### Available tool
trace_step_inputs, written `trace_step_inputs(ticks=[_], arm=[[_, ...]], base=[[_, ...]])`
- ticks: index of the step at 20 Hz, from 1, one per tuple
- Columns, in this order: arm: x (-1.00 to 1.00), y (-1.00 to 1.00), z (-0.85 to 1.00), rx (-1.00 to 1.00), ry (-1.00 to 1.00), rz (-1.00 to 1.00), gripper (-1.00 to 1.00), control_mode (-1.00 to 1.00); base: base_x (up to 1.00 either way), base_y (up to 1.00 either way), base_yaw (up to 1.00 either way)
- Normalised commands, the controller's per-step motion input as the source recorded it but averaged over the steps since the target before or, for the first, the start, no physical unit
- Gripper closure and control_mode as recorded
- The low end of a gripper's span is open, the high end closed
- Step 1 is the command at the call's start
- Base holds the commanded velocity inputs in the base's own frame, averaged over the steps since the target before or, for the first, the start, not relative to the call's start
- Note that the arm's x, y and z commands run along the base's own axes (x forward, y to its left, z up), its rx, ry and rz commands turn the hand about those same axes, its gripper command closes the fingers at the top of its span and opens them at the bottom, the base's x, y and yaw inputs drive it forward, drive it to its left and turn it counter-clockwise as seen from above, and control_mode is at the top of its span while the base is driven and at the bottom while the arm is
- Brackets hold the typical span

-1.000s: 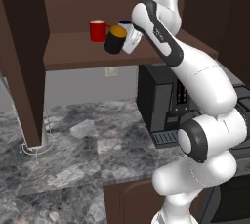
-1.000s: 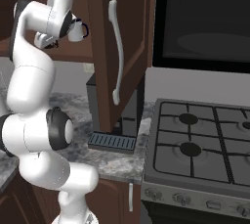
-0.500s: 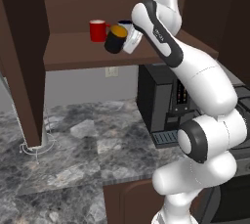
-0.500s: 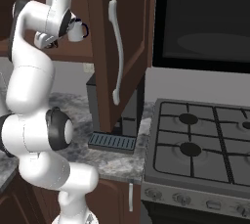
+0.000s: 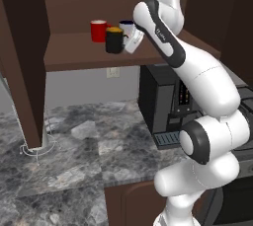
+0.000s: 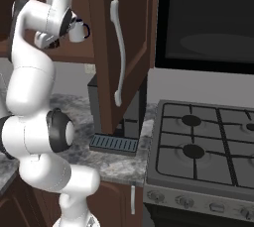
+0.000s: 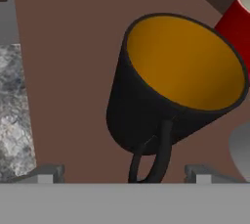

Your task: Pick the mug on the counter and place it in the cabinet with the handle facing the right, like the mugs already inside.

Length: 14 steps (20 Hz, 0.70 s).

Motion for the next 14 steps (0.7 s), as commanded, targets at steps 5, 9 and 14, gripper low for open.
trace_step_inputs(ticks=[5, 9, 14], arm=[[0.0, 0.07, 0.33, 0.0, -0.01, 0.02, -1.0, -1.0], [0.0, -0.03, 0.37, 0.0, -0.03, 0.03, -1.0, -1.0], [-0.27, -0.5, -0.09, 0.06, -0.07, 0.1, -1.0, -1.0]], base=[[0.0, 0.0, 0.0], [0.0, 0.0, 0.0], [0.0, 0.0, 0.0]])
